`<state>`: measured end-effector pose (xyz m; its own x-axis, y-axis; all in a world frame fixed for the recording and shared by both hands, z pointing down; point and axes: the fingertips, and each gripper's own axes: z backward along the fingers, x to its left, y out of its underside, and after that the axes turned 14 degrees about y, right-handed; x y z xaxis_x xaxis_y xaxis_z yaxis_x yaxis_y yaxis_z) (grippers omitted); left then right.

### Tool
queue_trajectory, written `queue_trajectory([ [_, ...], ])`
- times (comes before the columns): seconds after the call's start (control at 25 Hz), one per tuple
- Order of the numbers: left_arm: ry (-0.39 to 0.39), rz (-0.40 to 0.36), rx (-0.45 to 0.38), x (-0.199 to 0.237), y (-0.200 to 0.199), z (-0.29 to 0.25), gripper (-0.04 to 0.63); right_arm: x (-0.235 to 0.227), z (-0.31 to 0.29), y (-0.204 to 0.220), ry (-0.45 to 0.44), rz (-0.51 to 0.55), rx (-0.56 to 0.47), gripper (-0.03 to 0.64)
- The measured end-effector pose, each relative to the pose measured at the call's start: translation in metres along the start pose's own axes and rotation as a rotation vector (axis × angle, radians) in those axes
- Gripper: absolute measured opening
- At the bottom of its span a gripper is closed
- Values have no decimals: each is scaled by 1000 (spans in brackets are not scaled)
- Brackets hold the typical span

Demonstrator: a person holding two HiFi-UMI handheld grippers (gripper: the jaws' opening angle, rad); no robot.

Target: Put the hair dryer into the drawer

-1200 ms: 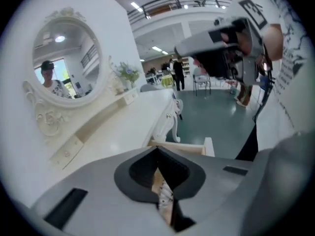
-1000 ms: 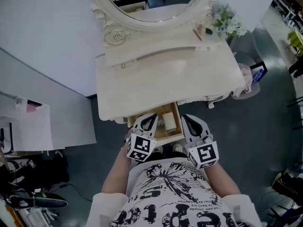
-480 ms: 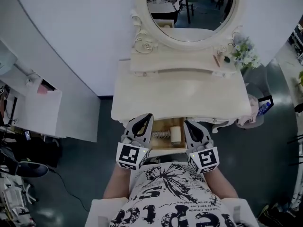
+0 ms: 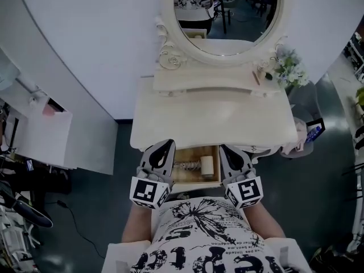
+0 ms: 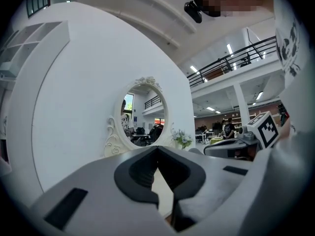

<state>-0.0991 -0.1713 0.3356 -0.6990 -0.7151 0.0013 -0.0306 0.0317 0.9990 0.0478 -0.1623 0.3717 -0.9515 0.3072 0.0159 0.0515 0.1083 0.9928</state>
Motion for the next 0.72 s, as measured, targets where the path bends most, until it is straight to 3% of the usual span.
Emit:
queue_trajectory([
  [0.28, 48, -29, 16, -9, -1, -14, 20, -9, 3, -6, 32, 1, -12, 15],
  [0.72, 75, -13, 12, -14, -1, -18, 20, 0, 4, -14, 28, 43, -46, 15],
])
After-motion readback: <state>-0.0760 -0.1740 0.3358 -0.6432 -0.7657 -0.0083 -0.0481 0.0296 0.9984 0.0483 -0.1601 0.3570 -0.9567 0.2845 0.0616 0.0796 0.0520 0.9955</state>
